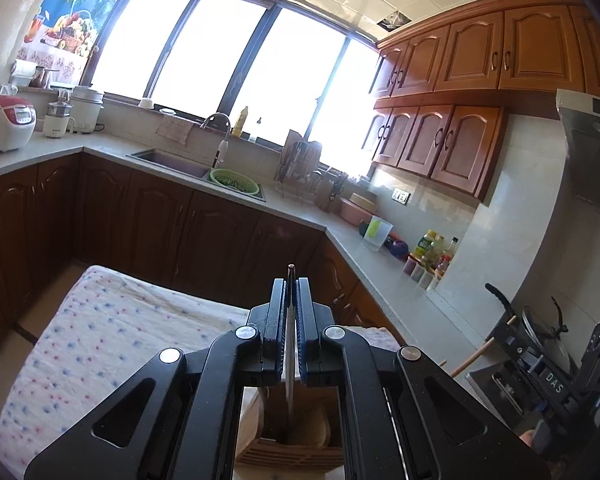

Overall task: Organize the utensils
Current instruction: 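Carry the metal chopstick to the holder with the left tool while the right tool lowers its chopstick in, then open both tools to release the chopsticks into the wooden holder, then move both open tools back down toward the loose chopsticks on the cloth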

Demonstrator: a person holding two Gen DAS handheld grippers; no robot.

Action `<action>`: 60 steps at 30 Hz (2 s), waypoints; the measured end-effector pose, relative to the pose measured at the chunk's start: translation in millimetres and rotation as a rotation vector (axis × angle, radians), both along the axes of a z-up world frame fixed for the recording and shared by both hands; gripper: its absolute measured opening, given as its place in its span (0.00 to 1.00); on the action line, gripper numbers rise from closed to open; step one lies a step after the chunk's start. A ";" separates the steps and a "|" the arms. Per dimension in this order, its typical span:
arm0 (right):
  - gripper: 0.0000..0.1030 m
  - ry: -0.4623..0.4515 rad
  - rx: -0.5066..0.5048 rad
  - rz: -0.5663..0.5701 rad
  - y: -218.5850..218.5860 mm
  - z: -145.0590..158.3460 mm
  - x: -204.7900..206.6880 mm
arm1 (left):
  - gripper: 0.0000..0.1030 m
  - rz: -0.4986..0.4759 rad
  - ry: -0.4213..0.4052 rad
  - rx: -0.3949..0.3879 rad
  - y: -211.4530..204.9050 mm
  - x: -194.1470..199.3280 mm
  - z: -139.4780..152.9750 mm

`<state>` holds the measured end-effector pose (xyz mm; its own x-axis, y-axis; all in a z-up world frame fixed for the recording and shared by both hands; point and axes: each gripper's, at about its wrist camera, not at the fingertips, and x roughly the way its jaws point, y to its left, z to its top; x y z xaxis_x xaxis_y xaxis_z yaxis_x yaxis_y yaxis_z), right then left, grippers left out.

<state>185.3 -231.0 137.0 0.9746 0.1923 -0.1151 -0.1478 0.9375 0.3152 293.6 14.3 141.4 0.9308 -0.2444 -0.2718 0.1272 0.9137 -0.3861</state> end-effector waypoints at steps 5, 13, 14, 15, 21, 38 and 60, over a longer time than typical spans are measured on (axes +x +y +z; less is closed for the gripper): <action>0.05 0.032 -0.005 -0.017 3.3 -23.4 9.8 | 0.03 -0.008 0.039 0.020 -6.4 8.4 -32.6; 0.05 0.108 0.019 -0.009 3.2 -57.0 26.5 | 0.04 -0.024 0.109 0.039 -10.4 14.8 -63.7; 0.05 0.118 0.021 -0.004 3.7 -60.4 27.9 | 0.04 -0.031 0.111 0.038 -11.4 15.1 -65.4; 0.05 0.127 0.021 -0.001 5.7 -63.1 29.7 | 0.04 -0.035 0.110 0.040 -12.1 15.3 -66.4; 0.05 0.141 0.017 -0.005 5.2 -65.3 32.3 | 0.04 -0.035 0.109 0.054 -14.2 16.3 -65.2; 0.86 0.067 0.060 0.011 -2.1 -41.7 -0.7 | 0.84 -0.041 0.085 0.034 -1.1 -27.0 -45.3; 0.99 0.249 0.009 0.002 -11.2 -96.4 -101.3 | 0.85 -0.072 0.260 0.091 2.0 -121.8 -100.0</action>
